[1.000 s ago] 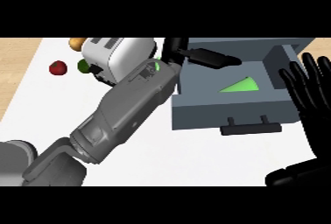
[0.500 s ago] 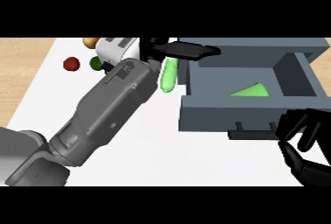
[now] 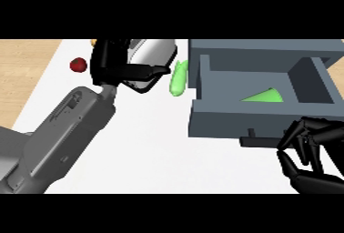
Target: Pick up the cup, place it into the drawer and close the drawer
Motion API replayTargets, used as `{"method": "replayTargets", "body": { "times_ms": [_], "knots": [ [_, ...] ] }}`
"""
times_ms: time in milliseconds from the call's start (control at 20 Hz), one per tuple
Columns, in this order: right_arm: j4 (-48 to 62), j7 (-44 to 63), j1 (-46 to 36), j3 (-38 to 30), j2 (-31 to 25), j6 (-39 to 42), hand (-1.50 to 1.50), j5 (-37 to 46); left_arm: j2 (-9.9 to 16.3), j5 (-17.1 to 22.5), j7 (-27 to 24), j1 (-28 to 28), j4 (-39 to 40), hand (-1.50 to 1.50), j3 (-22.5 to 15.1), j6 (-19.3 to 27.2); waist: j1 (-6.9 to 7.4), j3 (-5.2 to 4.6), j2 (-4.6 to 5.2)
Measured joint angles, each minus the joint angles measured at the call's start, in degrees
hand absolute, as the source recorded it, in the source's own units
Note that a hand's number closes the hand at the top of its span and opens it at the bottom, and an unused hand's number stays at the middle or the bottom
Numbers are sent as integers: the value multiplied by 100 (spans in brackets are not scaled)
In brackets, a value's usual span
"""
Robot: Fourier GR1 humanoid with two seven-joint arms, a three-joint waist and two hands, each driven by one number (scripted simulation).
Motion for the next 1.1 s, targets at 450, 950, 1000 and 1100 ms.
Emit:
{"method": "replayTargets", "body": {
  "times_ms": [450,950,1000,1100],
  "knots": [
    [666,-738,-110,569,-150,-89,150,1639,869,159,129,1729,-1539,-150,377,-451,-25,1,37],
    [2157,-1679,-551,1525,-228,-828,-150,3922,1361,273,-90,3098,-2184,-150,862,-1241,-54,2,58],
    [2434,-1747,-675,1564,-166,-930,-150,4062,1374,275,-144,3182,-2130,-150,934,-1383,-62,1,62],
    [2919,-1894,-789,1649,-71,-1147,-150,4339,1428,284,-170,3396,-2201,-150,1065,-1556,-71,1,63]
  ]
}}
